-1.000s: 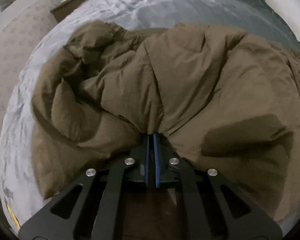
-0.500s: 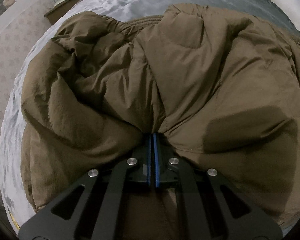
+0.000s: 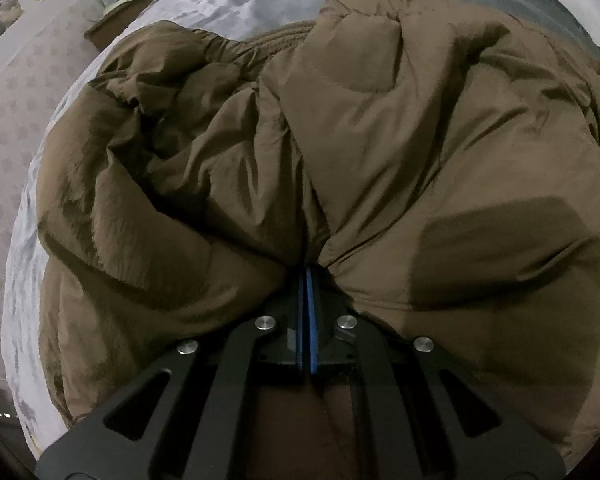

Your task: Fold large clothes

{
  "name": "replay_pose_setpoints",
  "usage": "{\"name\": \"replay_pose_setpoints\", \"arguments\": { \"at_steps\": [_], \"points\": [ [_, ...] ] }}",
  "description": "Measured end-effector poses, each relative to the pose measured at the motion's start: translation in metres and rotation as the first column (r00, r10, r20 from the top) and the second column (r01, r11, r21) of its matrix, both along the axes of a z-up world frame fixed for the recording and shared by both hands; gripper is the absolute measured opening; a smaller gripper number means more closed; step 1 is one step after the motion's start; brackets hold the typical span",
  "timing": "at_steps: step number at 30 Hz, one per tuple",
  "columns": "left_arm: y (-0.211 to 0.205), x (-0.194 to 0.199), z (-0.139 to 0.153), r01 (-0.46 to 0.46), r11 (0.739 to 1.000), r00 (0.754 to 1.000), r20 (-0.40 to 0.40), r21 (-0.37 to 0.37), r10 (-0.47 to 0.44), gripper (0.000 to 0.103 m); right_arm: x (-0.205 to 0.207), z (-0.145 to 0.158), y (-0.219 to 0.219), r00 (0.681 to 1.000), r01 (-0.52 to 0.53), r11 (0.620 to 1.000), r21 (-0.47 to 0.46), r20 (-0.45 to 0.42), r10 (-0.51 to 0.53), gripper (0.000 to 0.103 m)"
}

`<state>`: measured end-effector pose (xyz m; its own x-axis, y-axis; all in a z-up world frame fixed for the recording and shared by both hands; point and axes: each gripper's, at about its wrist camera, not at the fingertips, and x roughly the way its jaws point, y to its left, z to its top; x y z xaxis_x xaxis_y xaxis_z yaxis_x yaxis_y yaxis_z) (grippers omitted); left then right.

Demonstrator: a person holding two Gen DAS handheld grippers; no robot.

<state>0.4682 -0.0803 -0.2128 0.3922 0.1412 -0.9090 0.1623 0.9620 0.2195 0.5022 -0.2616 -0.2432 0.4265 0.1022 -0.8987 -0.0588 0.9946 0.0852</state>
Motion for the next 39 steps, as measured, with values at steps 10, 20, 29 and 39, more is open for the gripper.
{"name": "replay_pose_setpoints", "arguments": {
  "at_steps": [10, 20, 29, 39],
  "points": [
    [-0.006, -0.001, 0.035, 0.027, 1.000, 0.999, 0.042, 0.002, -0.027, 0.017, -0.023, 0.039, -0.013, 0.998, -0.055, 0.998, 0.004, 0.041, 0.055, 0.043],
    [0.051, -0.021, 0.091, -0.091, 0.995, 0.980, 0.180, 0.032, 0.084, 0.076, -0.089, 0.089, -0.116, 0.979, 0.078, 0.992, 0.103, 0.178, -0.095, 0.084],
    [0.084, -0.025, 0.074, -0.149, 0.989, 0.973, 0.174, -0.016, 0.150, 0.089, -0.118, 0.031, -0.155, 0.986, 0.134, 0.959, 0.251, 0.059, -0.153, 0.091],
    [0.093, -0.031, 0.064, -0.140, 0.990, 0.974, 0.182, -0.006, 0.139, 0.096, -0.116, -0.036, -0.153, 0.972, 0.228, 0.787, 0.574, -0.088, -0.217, 0.095]
  ]
}}
